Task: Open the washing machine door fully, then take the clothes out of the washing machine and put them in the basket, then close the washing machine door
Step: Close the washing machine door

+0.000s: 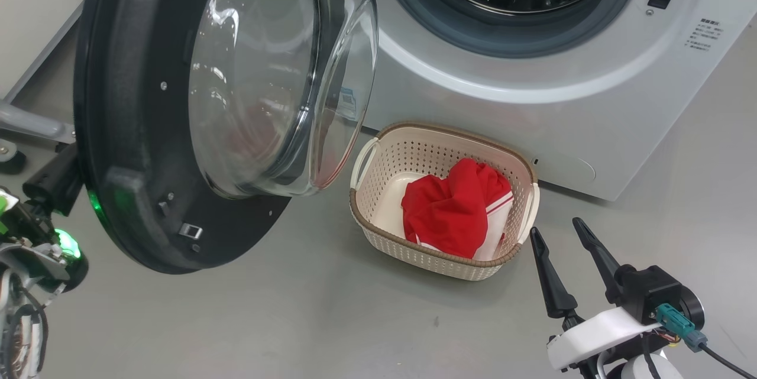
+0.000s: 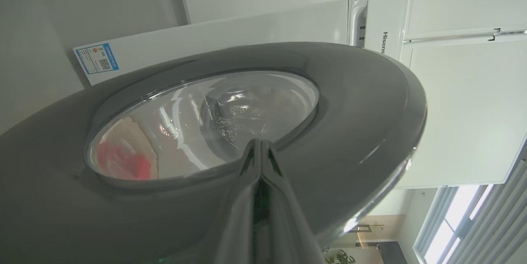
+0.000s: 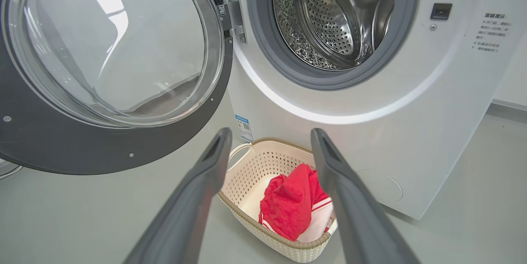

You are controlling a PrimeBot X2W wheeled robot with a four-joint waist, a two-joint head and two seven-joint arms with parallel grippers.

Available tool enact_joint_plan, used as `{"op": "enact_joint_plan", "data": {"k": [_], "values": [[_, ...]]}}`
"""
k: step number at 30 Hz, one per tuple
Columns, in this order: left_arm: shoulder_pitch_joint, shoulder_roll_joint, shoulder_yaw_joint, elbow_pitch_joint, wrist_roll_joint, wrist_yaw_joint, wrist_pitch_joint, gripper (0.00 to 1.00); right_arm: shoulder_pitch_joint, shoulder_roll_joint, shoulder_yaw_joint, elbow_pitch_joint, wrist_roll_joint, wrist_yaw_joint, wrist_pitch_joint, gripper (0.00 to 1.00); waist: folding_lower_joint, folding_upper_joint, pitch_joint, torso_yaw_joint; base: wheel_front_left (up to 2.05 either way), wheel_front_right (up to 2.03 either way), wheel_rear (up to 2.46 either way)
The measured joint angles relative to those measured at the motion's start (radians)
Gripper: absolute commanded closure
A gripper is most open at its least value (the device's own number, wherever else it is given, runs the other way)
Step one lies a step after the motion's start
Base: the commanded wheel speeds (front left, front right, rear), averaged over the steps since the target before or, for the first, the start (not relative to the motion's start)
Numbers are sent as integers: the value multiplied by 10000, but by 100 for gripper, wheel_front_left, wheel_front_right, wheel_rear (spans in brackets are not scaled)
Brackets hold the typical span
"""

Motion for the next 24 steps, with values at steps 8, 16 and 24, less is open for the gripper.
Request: {"op": "enact_joint_plan", "data": {"k": [8, 16, 24], "values": [[235, -230, -334, -481, -755, -347, 1267, 100, -7, 0, -10, 0, 2, -10, -13, 0, 0, 0, 48, -147, 0, 0, 0], [677, -286, -537, -984, -976, -546, 1912, 100, -151, 8, 48, 58, 2, -4, -40, 0, 0, 0, 35, -371, 0, 0, 0], [1053, -280, -777, -1601, -1001, -698, 2439, 100, -212, 38, 136, 90, 12, 0, -44, 0, 0, 0, -10, -778, 0, 0, 0]]}}
